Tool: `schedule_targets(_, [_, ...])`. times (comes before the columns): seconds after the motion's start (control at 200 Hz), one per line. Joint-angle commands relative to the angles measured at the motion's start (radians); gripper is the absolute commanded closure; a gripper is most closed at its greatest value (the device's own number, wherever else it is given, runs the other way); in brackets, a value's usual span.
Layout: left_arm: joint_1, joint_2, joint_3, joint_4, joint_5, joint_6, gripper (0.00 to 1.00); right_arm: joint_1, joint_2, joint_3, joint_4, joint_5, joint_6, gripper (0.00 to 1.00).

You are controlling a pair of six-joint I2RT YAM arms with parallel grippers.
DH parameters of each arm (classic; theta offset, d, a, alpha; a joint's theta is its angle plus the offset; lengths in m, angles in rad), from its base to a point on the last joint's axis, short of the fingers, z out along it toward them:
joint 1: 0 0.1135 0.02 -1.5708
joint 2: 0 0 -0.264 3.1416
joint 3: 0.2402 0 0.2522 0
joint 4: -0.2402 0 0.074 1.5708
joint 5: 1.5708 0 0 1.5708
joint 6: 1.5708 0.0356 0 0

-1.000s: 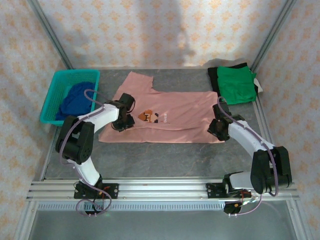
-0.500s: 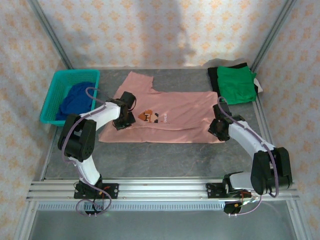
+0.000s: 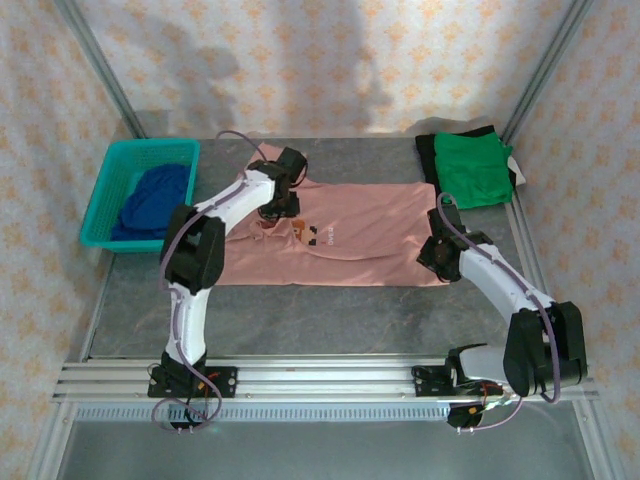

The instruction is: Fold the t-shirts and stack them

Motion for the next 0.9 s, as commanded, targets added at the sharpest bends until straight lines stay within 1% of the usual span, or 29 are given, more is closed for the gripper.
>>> schedule_targets(0.0, [0.006, 0.022, 0.053, -0.11, -0.052, 0.053, 0.44, -0.006, -0.022, -0.012, -0.036, 0.029, -0.001, 0.58])
schedule_targets(0.07, [0.006, 0.02, 0.092, -0.122, -0.051, 0.057, 0.42, -0.006, -0.028, -0.014, -0.034, 0.02, -0.002, 0.58])
schedule_targets(0.135, [0.006, -0.001, 0.114, -0.145, -0.066, 0.054, 0.36, -0.003, -0.038, -0.014, -0.027, -0.002, -0.006, 0.58])
schedule_targets(0.18, [0.006, -0.034, 0.102, -0.15, -0.086, 0.051, 0.29, 0.005, -0.048, -0.017, -0.017, -0.013, -0.004, 0.58])
schedule_targets(0.215, [0.006, -0.068, 0.08, -0.147, -0.107, 0.048, 0.22, 0.014, -0.057, -0.02, -0.008, -0.017, -0.004, 0.58])
schedule_targets(0.26, [0.008, -0.124, 0.031, -0.136, -0.127, 0.045, 0.14, 0.027, -0.066, -0.021, 0.003, -0.022, -0.002, 0.57])
schedule_targets(0.32, [0.014, -0.204, -0.054, -0.109, -0.144, 0.039, 0.07, 0.052, -0.074, -0.019, 0.019, -0.025, 0.0, 0.57])
schedule_targets(0.38, [0.023, -0.302, -0.147, -0.086, -0.151, 0.028, 0.03, 0.091, -0.071, -0.008, 0.042, -0.03, 0.003, 0.57])
schedule_targets(0.45, [0.037, -0.403, -0.275, -0.052, -0.171, 0.006, 0.0, 0.169, -0.052, 0.019, 0.093, -0.047, -0.013, 0.57])
schedule_targets(0.51, [0.062, -0.496, -0.399, 0.003, -0.142, -0.016, 0.0, 0.243, -0.013, 0.051, 0.147, -0.083, -0.042, 0.57])
schedule_targets(0.56, [0.09, -0.563, -0.502, 0.072, -0.08, -0.033, 0.02, 0.301, 0.036, 0.091, 0.193, -0.106, -0.064, 0.56])
schedule_targets(0.606, [0.119, -0.606, -0.589, 0.151, 0.001, -0.034, 0.06, 0.352, 0.091, 0.141, 0.224, -0.124, -0.09, 0.56])
schedule_targets(0.636, [0.139, -0.619, -0.632, 0.205, 0.054, -0.034, 0.11, 0.381, 0.131, 0.18, 0.235, -0.134, -0.108, 0.56])
schedule_targets(0.696, [0.164, -0.609, -0.683, 0.269, 0.151, -0.033, 0.2, 0.436, 0.227, 0.276, 0.237, -0.135, -0.148, 0.55])
schedule_targets(0.771, [0.167, -0.559, -0.688, 0.31, 0.199, -0.02, 0.31, 0.486, 0.35, 0.395, 0.229, -0.134, -0.189, 0.54])
schedule_targets(0.896, [0.181, -0.452, -0.635, 0.319, 0.217, -0.008, 0.38, 0.509, 0.522, 0.552, 0.209, -0.167, -0.206, 0.54])
